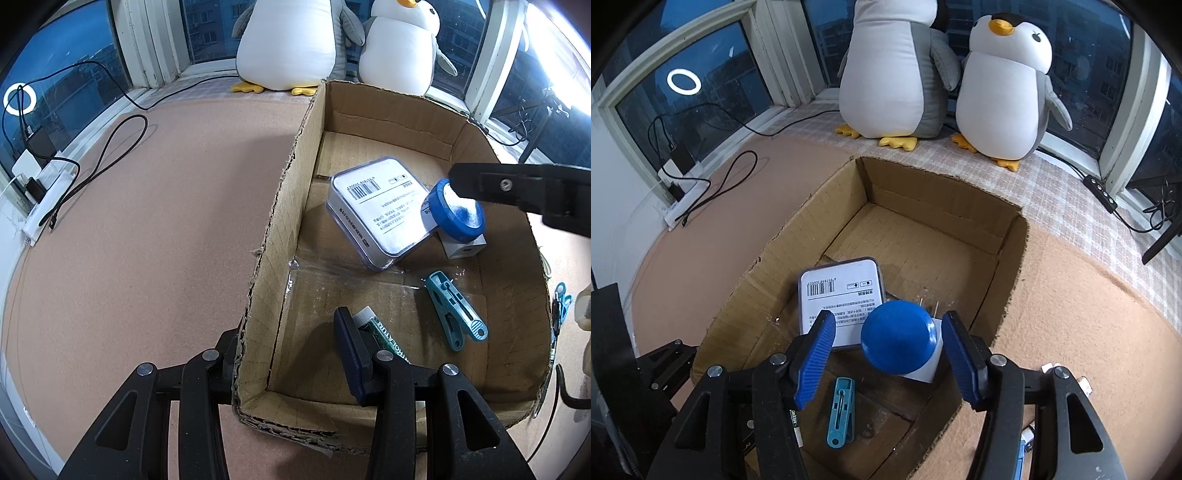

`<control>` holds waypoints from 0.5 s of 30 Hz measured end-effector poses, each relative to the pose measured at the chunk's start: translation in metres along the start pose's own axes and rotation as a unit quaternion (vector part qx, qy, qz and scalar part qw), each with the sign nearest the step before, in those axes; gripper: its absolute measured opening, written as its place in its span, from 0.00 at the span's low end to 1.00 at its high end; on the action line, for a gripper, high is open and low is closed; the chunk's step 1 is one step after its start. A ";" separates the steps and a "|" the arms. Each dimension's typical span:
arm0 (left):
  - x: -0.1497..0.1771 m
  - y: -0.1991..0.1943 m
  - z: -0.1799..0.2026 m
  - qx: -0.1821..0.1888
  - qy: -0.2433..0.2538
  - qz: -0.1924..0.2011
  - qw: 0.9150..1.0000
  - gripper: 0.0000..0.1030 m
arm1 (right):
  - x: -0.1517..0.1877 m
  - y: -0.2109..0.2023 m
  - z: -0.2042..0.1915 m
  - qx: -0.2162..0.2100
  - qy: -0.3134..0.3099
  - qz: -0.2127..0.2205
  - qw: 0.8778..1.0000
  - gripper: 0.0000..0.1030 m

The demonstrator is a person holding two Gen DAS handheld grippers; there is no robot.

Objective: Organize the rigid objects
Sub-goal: 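Carry the blue disc with the right tool into the box and release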

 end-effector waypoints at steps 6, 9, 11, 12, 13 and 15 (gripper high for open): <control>0.001 0.000 -0.001 0.000 0.000 0.000 1.000 0.44 | 0.006 -0.019 0.018 -0.001 0.028 0.012 1.000 0.54; 0.001 0.000 -0.001 0.000 0.000 0.000 1.000 0.44 | 0.012 -0.033 0.034 0.000 0.050 0.020 0.999 0.54; 0.000 0.000 0.000 0.000 0.000 0.001 1.000 0.44 | 0.017 -0.041 0.046 0.005 0.059 0.023 0.998 0.54; 0.001 -0.001 -0.001 0.000 0.000 0.000 1.000 0.44 | 0.019 -0.044 0.052 0.008 0.063 0.023 0.998 0.54; 0.001 -0.001 -0.001 0.000 -0.001 0.001 1.000 0.44 | 0.022 -0.048 0.060 0.011 0.068 0.023 0.997 0.54; 0.000 -0.001 0.000 0.000 0.000 0.001 1.000 0.44 | 0.028 -0.053 0.076 0.019 0.077 0.019 0.997 0.54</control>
Point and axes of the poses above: each gripper's, at about its wrist camera, not at the fingertips, and y roughly the way its jaws point, z to its right, x to its underside, the point moved 4 cm from there along y, roughly the way its jaws point, and after that the axes turned 3 degrees about -x, right-handed, at the moved point
